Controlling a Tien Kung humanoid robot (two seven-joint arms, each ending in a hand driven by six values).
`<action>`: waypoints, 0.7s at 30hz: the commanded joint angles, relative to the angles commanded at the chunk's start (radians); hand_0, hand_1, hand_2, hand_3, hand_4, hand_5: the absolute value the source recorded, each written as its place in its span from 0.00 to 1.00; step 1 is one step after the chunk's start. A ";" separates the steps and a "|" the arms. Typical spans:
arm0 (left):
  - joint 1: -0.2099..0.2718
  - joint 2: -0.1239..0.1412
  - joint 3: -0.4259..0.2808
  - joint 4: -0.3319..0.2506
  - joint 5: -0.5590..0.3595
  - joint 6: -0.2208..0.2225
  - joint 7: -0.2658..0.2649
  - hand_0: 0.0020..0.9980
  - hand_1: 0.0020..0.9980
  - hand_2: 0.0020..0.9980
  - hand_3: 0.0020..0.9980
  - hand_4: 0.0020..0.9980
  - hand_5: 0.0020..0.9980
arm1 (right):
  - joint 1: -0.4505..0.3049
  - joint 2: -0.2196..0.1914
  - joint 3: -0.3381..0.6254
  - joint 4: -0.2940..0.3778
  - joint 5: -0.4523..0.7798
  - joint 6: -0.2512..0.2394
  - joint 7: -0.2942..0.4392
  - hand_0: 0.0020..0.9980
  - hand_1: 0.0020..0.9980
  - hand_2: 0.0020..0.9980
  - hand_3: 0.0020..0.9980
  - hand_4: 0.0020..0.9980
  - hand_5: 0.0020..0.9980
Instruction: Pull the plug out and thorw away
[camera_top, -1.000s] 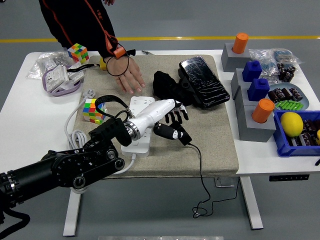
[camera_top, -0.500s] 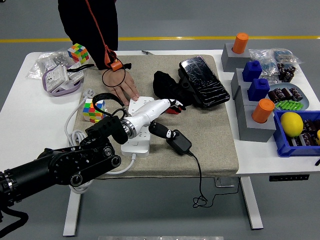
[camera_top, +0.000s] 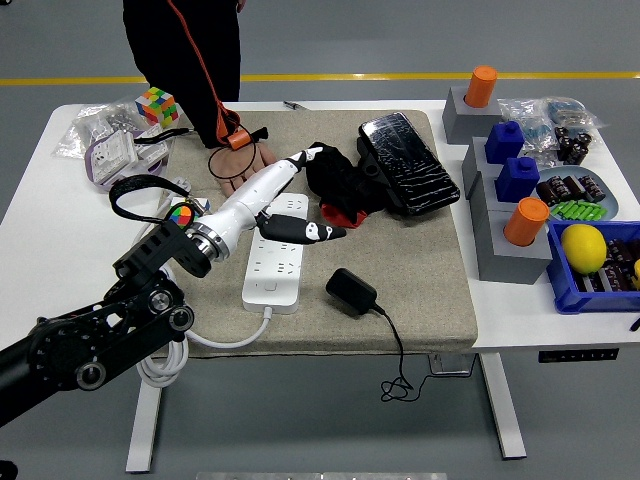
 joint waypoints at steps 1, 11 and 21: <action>0.019 0.017 -0.010 -0.025 0.001 0.000 0.005 0.27 0.36 0.40 0.75 0.74 0.17 | 0.000 0.000 0.002 0.001 0.000 0.000 0.000 0.68 0.72 0.74 0.70 1.00 0.50; 0.173 0.148 -0.055 -0.172 0.011 -0.120 0.140 0.13 0.15 0.18 0.66 0.58 0.00 | 0.003 0.000 0.006 0.002 -0.003 0.002 0.000 0.68 0.72 0.74 0.70 1.00 0.50; 0.225 0.164 -0.059 -0.200 0.006 -0.191 0.240 0.06 0.08 0.11 0.84 0.49 0.00 | 0.008 -0.003 -0.006 0.006 0.006 -0.001 0.000 0.68 0.72 0.74 0.70 1.00 0.50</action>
